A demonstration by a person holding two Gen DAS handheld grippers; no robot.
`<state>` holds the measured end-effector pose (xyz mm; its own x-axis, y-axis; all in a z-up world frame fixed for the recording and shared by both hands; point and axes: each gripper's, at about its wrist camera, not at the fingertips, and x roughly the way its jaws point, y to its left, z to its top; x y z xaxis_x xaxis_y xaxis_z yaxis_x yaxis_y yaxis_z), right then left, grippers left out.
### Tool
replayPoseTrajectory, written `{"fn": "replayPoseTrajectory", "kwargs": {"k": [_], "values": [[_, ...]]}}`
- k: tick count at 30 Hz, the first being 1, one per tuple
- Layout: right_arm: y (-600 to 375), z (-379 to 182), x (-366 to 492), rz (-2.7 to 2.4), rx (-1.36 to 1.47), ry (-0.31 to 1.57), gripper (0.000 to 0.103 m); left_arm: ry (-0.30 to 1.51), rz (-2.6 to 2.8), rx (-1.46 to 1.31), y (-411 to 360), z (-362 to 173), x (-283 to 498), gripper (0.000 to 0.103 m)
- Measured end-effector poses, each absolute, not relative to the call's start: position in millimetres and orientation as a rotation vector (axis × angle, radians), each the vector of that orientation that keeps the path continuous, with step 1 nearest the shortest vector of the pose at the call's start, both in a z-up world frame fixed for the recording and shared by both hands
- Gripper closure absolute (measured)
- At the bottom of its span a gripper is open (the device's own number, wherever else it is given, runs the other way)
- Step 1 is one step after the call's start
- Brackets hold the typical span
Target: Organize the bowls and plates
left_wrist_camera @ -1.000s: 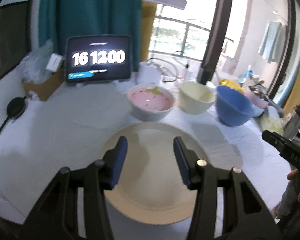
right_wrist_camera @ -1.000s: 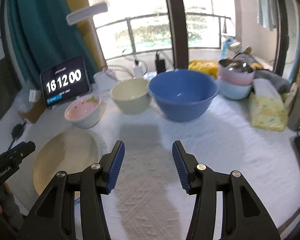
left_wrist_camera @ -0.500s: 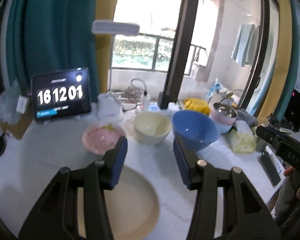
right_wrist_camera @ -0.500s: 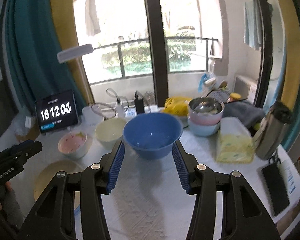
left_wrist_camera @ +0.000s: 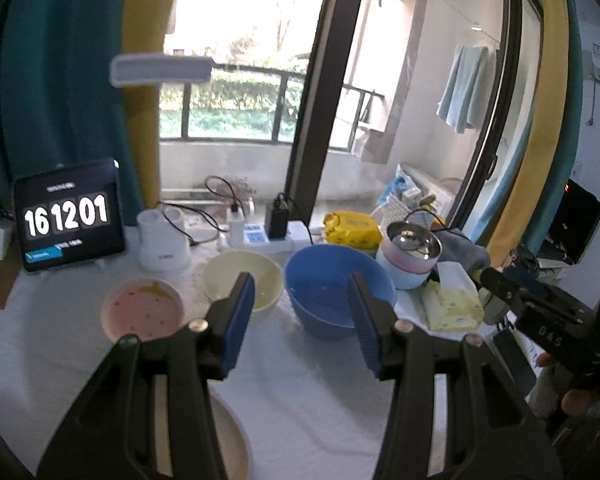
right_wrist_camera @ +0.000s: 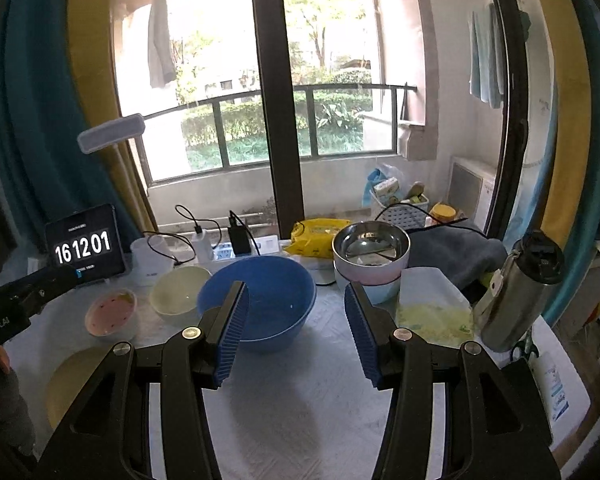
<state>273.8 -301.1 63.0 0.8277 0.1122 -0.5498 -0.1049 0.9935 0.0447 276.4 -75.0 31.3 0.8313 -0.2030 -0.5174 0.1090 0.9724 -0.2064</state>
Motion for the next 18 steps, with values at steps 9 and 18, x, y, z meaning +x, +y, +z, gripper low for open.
{"fn": "replayPoseTrajectory", "kwargs": {"k": [9, 18], "values": [[-311, 20, 319, 0.12, 0.028, 0.68, 0.051, 0.677, -0.148, -0.168, -91, -7, 324, 0.053], [-318, -12, 357, 0.133, 0.049, 0.748, 0.051, 0.72, -0.142, -0.145, -103, -35, 358, 0.053]]}}
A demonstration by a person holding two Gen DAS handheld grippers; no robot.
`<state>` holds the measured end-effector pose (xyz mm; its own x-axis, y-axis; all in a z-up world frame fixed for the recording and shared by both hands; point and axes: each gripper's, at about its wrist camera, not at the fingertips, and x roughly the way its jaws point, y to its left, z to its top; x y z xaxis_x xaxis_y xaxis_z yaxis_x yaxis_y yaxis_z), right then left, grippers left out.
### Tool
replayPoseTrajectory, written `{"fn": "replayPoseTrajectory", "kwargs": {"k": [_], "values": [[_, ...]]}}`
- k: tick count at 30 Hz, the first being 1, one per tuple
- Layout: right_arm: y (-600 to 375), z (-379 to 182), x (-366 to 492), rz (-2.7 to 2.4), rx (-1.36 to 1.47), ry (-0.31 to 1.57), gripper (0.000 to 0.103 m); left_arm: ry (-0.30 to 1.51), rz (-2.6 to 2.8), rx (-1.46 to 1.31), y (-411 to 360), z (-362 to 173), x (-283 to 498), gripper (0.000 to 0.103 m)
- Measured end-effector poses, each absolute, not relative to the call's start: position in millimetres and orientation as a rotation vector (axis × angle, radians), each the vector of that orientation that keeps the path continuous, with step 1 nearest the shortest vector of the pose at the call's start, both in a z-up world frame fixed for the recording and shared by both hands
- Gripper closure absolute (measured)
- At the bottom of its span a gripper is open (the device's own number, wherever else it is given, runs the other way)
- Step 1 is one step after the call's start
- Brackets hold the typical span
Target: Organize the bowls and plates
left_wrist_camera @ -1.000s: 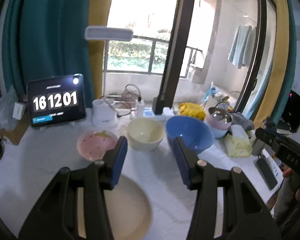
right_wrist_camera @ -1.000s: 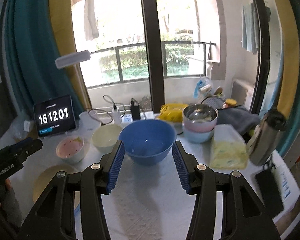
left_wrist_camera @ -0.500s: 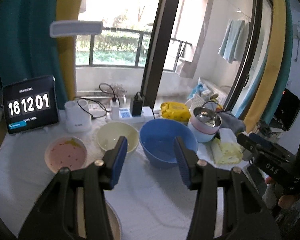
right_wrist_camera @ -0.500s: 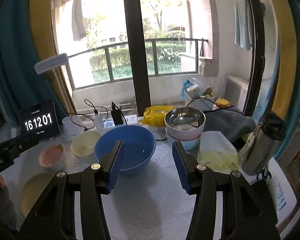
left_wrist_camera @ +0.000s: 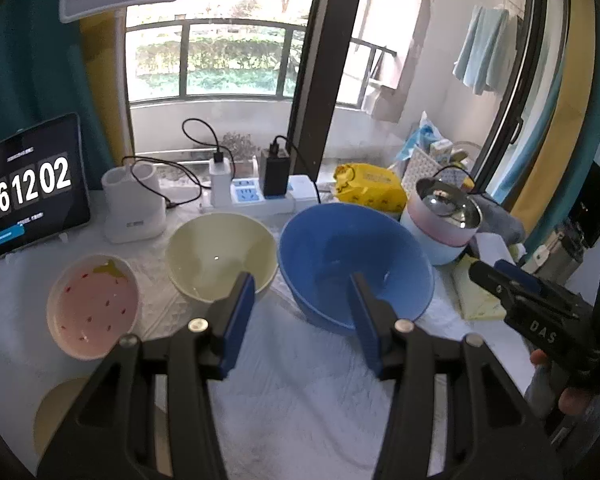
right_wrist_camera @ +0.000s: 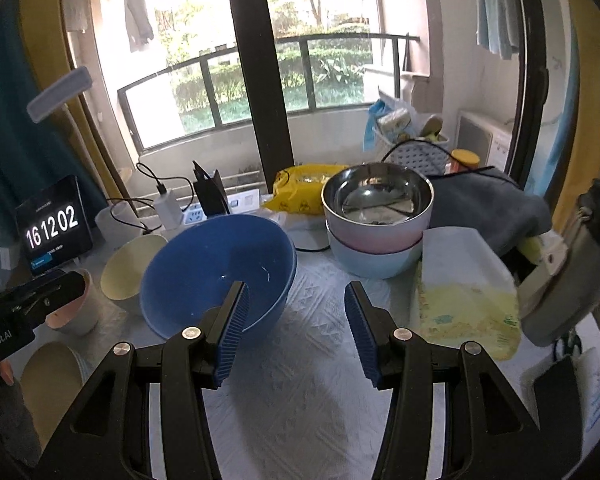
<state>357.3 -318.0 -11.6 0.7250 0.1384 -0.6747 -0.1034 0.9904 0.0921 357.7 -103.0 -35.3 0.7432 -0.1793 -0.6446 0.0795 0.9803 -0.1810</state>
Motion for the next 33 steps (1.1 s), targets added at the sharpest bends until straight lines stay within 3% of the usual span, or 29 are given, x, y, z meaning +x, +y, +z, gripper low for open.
{"fn": "replayPoseTrajectory", "kwargs": {"k": [27, 33], "values": [[-324, -92, 410, 0.141, 0.116, 0.904, 0.051, 0.763, -0.117, -0.049, -131, -93, 400, 0.054], [-330, -96, 409, 0.153, 0.141, 0.898, 0.053, 0.781, -0.133, -0.025, -140, -99, 406, 0.058]]}}
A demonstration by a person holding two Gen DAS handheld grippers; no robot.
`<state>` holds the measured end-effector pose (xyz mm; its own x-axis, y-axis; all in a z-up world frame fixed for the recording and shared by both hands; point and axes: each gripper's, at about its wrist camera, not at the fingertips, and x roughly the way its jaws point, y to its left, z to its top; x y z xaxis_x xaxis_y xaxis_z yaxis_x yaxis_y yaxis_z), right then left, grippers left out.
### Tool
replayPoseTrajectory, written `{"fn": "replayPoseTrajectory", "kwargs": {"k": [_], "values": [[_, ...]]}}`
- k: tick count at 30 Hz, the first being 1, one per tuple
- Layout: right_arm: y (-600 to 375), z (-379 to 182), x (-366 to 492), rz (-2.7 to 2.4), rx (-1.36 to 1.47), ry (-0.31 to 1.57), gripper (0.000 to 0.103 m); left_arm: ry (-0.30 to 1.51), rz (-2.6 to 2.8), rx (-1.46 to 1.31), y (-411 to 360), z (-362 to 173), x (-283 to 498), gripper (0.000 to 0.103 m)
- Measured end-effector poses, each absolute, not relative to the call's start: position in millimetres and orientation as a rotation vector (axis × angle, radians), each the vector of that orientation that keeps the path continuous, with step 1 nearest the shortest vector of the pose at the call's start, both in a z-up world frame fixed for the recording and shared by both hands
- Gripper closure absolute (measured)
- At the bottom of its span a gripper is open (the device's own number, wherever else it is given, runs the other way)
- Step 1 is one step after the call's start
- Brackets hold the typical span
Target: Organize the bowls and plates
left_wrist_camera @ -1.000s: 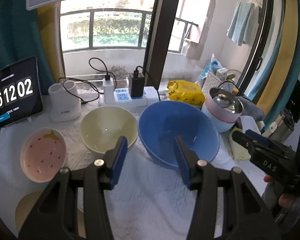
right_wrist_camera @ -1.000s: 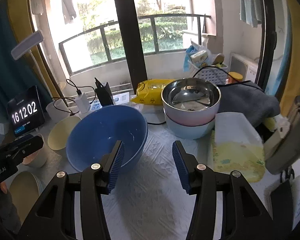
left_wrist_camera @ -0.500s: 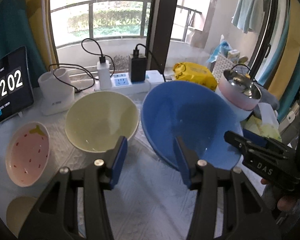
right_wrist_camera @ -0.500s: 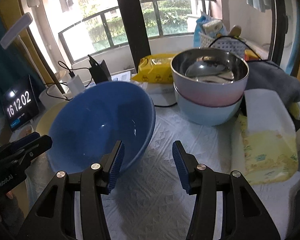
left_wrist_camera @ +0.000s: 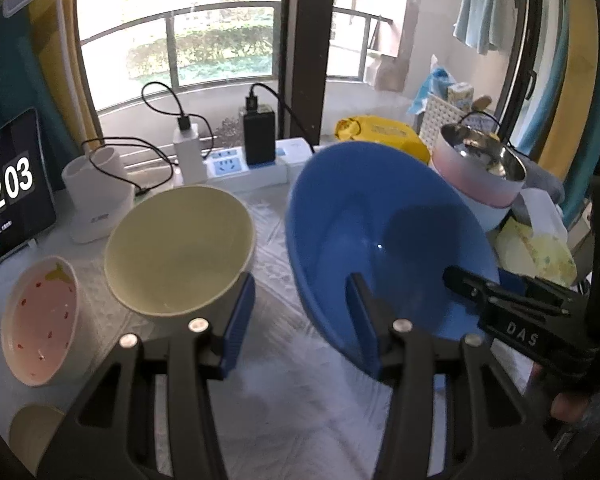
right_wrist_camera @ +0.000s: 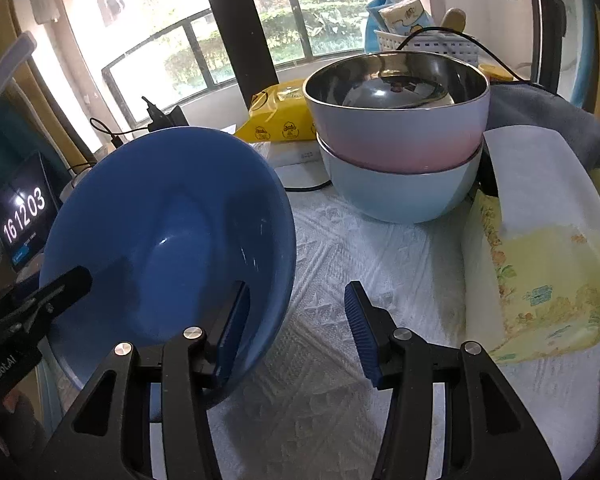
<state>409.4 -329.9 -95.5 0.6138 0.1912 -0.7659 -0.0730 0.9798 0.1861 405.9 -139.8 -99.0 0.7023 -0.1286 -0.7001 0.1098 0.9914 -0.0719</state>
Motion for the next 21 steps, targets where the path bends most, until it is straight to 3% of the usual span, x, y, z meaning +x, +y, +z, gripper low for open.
{"fn": "replayPoseTrajectory", "kwargs": {"k": [5, 7, 21], "values": [[-325, -95, 408, 0.18, 0.127, 0.894, 0.08, 0.791, -0.17, 0.001, -151, -101, 404, 0.074], [-323, -94, 407, 0.187, 0.119, 0.891, 0.087, 0.783, -0.166, 0.012, -153, -100, 402, 0.075], [-326, -77, 385, 0.187, 0.121, 0.851, 0.089, 0.783, -0.175, -0.001, -149, -91, 389, 0.078]]}}
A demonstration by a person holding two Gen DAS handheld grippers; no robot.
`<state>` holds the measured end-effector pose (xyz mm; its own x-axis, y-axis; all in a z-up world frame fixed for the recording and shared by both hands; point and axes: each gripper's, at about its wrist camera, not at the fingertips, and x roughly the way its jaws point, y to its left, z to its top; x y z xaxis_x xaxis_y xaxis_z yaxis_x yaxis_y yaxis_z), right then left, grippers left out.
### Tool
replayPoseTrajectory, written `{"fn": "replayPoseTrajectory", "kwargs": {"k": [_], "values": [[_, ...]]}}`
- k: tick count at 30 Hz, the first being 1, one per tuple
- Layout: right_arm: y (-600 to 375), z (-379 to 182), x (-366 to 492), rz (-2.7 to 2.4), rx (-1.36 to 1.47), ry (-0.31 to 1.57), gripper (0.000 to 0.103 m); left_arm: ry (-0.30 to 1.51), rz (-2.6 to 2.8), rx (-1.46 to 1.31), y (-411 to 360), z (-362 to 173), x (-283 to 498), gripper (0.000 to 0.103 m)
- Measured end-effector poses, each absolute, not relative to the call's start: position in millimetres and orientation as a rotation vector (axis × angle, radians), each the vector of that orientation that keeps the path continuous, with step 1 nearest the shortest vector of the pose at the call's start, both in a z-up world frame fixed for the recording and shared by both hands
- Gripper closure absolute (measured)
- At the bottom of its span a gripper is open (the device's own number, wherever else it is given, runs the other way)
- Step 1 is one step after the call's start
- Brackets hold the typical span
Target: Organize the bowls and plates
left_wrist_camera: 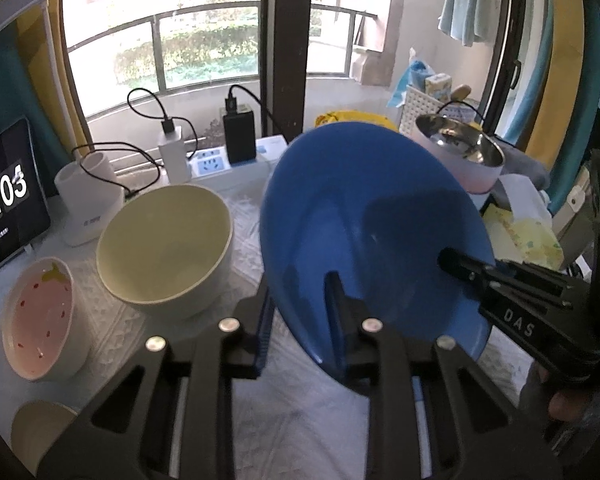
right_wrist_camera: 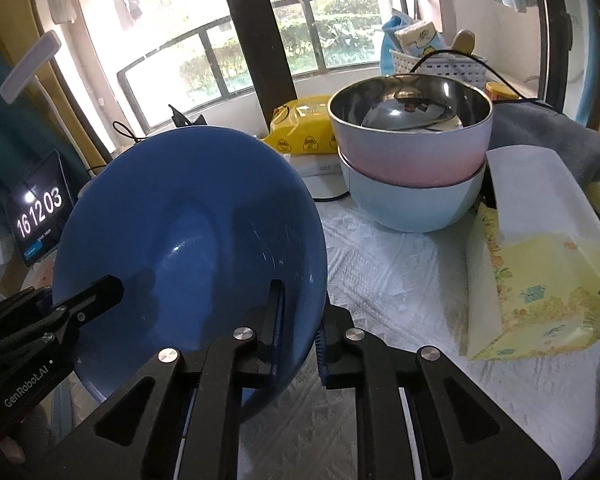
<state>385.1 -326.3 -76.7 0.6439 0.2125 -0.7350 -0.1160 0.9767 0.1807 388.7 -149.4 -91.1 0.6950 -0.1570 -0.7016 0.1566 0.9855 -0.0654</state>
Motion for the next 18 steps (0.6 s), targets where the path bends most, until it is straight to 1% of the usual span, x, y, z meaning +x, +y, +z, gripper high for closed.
{"fn": "replayPoseTrajectory", "kwargs": {"k": [18], "values": [[-324, -53, 350, 0.189, 0.118, 0.805, 0.089, 0.748, -0.2, -0.024, -140, -71, 350, 0.078]]}}
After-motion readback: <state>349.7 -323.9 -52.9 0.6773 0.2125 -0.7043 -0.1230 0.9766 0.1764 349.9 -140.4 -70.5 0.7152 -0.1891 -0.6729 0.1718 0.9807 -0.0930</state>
